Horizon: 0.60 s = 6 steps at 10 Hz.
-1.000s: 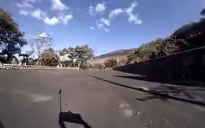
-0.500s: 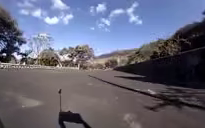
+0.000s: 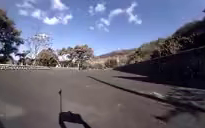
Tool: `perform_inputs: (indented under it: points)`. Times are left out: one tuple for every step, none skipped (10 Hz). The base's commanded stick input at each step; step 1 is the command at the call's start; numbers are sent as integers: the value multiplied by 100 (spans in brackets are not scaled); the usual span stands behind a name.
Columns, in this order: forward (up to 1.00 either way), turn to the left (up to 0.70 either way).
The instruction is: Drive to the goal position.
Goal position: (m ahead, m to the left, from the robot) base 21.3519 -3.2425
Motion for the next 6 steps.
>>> perform_inputs:
  points:
    - [70,0]
    - [70,0]
    - [70,0]
    - [70,0]
    - [70,0]
    - [70,0]
